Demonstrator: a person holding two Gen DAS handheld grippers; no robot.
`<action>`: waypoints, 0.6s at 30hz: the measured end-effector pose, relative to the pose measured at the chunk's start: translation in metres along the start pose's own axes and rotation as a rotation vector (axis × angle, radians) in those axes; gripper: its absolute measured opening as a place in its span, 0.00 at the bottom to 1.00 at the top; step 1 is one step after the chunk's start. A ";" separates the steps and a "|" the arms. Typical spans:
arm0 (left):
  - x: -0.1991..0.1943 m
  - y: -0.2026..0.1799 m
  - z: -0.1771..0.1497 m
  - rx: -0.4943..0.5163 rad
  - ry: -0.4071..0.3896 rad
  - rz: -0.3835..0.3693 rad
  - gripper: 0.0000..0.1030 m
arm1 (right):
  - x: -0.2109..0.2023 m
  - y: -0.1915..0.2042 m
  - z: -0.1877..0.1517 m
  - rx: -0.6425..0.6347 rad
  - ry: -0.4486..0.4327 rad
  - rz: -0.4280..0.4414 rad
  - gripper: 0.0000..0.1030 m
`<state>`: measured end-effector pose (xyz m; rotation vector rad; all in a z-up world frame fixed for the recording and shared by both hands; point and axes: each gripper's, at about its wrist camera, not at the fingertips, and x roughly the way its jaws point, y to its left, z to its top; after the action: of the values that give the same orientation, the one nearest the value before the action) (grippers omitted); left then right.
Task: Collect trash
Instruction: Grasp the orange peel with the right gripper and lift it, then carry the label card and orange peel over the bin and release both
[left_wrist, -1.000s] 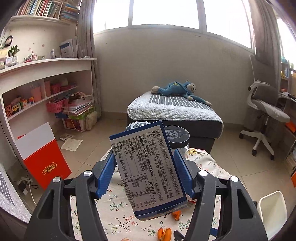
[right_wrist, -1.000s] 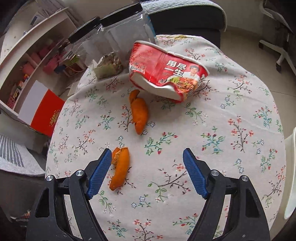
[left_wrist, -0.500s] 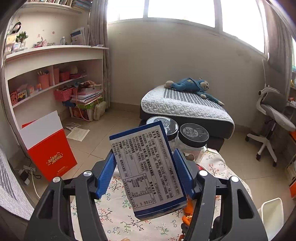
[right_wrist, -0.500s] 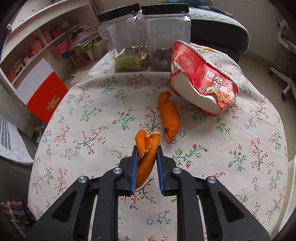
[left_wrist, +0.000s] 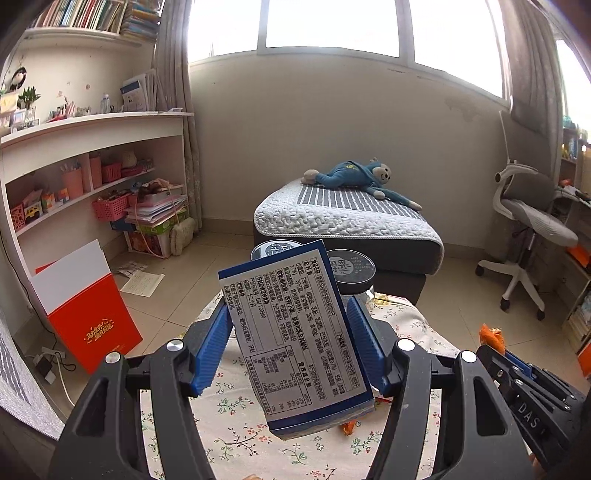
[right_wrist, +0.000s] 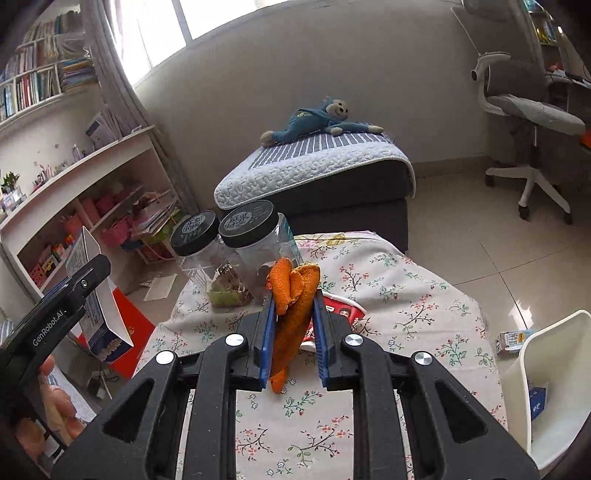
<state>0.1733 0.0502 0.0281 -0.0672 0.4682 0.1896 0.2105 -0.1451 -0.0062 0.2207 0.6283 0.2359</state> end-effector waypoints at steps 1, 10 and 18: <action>-0.003 -0.007 0.000 0.012 -0.008 -0.005 0.61 | -0.005 -0.004 0.000 -0.003 -0.011 -0.009 0.17; -0.023 -0.066 -0.005 0.099 -0.056 -0.071 0.61 | -0.049 -0.036 0.007 -0.049 -0.117 -0.110 0.18; -0.038 -0.111 -0.006 0.134 -0.071 -0.135 0.61 | -0.086 -0.078 0.009 -0.023 -0.172 -0.185 0.18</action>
<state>0.1594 -0.0658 0.0425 0.0387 0.4034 0.0282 0.1605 -0.2450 0.0267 0.1575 0.4721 0.0448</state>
